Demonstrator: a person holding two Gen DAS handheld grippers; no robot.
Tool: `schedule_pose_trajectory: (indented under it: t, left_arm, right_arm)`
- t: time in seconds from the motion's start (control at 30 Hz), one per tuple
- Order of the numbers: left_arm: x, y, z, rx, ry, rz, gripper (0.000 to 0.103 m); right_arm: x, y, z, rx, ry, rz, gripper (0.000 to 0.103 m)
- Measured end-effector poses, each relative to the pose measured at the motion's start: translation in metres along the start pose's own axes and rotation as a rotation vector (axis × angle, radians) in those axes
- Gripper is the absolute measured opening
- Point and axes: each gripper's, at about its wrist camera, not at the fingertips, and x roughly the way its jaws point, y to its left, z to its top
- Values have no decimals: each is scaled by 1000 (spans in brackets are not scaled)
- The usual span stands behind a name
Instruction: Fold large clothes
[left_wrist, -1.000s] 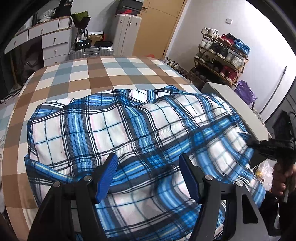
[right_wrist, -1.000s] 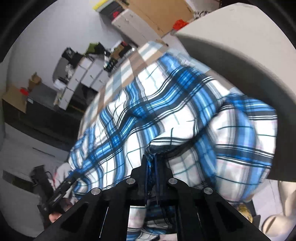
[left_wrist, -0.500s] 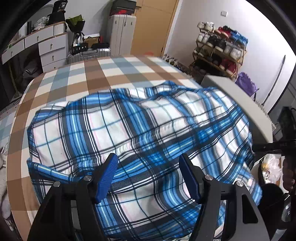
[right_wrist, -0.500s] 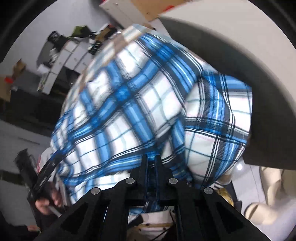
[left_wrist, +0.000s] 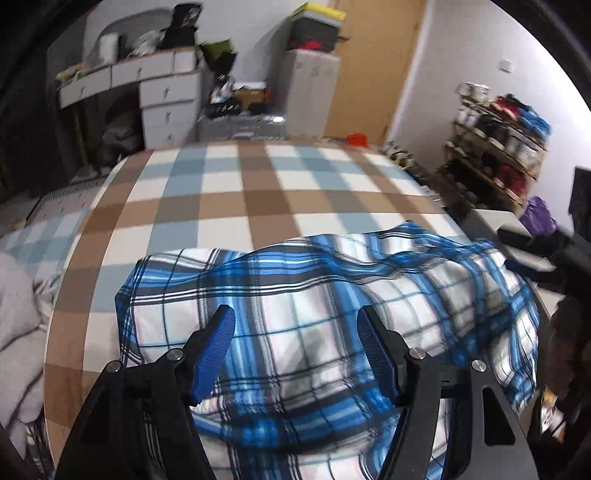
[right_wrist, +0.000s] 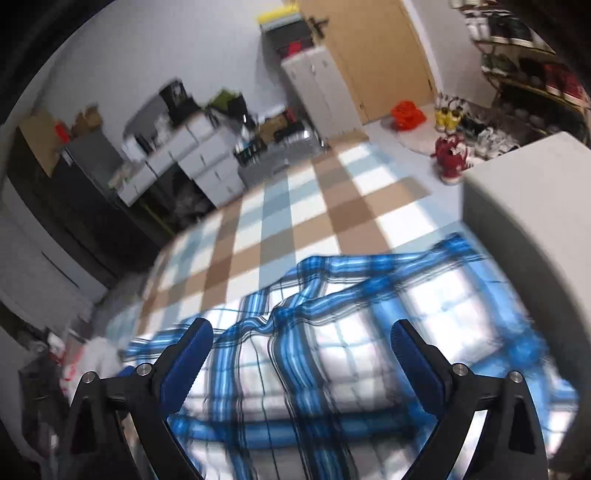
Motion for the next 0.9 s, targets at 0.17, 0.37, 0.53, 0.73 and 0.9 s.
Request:
schedule_pose_trajectory:
  t: [0.17, 0.37, 0.53, 0.73, 0.9]
  left_arm:
    - [22, -3, -4, 70, 70, 20, 64]
    - [36, -12, -15, 168, 133, 90, 64]
    - [10, -8, -10, 106, 63, 69, 65]
    - [25, -9, -31, 170, 149, 93, 67]
    - [-29, -15, -44, 100, 83, 47, 67]
  right_arm:
    - [55, -5, -23, -121, 160, -134, 98]
    - [53, -14, -30, -179, 167, -127, 94]
    - [-6, -8, -29, -219, -32, -168, 93]
    - [14, -36, -44, -178, 139, -199, 94]
    - [-56, -22, -60, -112, 9, 28, 95]
